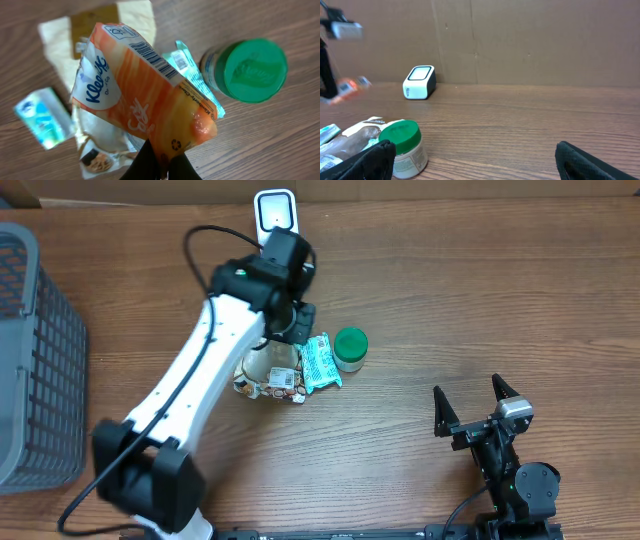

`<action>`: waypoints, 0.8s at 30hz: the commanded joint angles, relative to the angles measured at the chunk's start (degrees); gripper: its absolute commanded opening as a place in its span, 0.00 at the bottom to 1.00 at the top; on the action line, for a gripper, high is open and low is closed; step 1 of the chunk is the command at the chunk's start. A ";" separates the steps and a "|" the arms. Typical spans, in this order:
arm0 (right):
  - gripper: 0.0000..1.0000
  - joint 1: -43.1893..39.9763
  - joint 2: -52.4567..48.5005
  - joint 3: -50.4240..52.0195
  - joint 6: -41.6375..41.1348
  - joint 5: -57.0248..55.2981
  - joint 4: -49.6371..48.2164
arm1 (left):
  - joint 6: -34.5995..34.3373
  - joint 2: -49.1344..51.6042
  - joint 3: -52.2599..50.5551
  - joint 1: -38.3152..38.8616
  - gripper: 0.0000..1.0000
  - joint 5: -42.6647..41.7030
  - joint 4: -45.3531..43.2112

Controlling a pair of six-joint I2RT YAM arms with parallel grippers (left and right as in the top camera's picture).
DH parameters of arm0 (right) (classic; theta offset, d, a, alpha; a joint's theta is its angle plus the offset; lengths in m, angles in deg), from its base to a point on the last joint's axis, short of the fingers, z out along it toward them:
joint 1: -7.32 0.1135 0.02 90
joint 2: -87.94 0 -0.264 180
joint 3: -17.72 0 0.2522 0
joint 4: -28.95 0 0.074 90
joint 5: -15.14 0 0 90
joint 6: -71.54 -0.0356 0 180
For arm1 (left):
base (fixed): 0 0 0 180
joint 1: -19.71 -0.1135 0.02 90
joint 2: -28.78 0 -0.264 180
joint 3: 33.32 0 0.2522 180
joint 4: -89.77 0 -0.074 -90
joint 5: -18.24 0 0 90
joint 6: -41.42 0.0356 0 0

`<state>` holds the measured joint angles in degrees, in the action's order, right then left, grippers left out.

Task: Scan the item barcode
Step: 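Carry the orange tissue pack forward and drop it behind the jar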

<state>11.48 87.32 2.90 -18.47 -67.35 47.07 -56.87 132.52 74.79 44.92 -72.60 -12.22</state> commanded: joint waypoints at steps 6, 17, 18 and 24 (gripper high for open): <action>1.00 0.33 0.46 0.61 -0.33 0.20 -0.22 | 3.63 7.67 -0.07 3.80 0.04 0.83 -0.44; 1.00 0.33 0.46 0.61 -0.33 0.20 -0.22 | 7.08 9.25 -0.07 4.17 0.04 -0.59 -12.39; 1.00 0.33 0.46 0.61 -0.33 0.20 -0.22 | 7.19 9.31 -0.07 4.39 0.04 -1.36 -13.44; 1.00 0.33 0.46 0.61 -0.33 0.20 -0.22 | 7.23 9.40 -0.09 5.20 0.04 -1.51 -17.84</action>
<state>11.48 87.32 2.90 -18.52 -67.35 47.05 -51.10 141.42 74.52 49.38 -73.24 -28.94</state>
